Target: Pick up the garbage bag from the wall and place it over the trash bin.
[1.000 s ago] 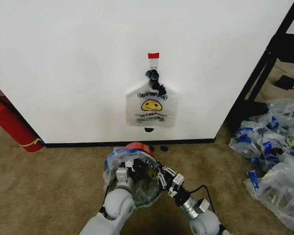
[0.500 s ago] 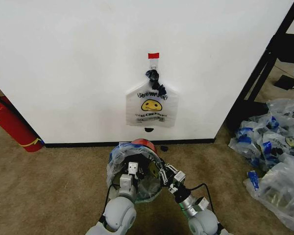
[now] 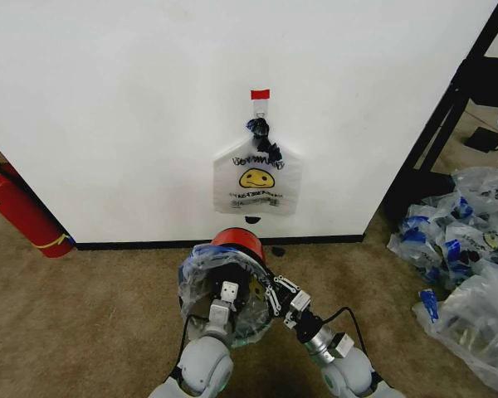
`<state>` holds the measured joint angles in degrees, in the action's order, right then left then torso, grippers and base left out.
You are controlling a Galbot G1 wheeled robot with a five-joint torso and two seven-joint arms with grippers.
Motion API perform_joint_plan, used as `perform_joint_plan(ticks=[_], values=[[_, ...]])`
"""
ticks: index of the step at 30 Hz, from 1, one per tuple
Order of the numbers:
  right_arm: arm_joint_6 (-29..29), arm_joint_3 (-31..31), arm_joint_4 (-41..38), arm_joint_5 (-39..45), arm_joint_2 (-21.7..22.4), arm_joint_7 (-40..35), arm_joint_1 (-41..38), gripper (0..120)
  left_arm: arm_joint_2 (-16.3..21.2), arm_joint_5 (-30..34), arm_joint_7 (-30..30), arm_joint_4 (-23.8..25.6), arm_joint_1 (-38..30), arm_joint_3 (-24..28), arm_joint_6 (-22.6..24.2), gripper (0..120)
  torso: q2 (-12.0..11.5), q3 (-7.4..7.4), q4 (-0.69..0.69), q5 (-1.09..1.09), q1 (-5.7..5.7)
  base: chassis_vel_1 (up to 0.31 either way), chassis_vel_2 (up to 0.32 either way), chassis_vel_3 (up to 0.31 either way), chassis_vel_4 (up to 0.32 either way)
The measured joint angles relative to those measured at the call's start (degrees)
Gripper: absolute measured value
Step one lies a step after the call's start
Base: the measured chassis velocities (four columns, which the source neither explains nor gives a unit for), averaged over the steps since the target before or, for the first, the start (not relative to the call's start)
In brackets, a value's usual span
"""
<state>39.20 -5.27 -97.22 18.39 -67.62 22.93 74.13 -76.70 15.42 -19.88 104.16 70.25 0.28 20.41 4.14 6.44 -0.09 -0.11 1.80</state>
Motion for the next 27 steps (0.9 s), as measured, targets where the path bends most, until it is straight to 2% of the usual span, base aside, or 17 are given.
perform_joint_plan(ticks=[16,21,27], values=[[-0.2,0.3,-0.1,1.6,0.2,0.4,0.5,2,0.0,3.7,-3.5,-4.0,-4.7,-3.3,-2.5,0,0.0,0.0,0.0,0.0,0.0,0.0,0.0,0.0,0.0],[-0.3,0.2,-0.2,1.7,0.3,0.3,0.1,2,1.2,3.1,-3.7,-2.6,-3.0,-3.8,-1.8,0,0.0,0.0,0.0,0.0,0.0,0.0,0.0,0.0,0.0],[-0.4,0.1,-0.3,1.6,0.4,0.1,-0.4,2,1.7,0.7,-0.2,0.4,0.7,-1.6,-1.9,0,0.0,0.0,0.01,0.0,0.0,0.0,0.0,0.0,0.0]])
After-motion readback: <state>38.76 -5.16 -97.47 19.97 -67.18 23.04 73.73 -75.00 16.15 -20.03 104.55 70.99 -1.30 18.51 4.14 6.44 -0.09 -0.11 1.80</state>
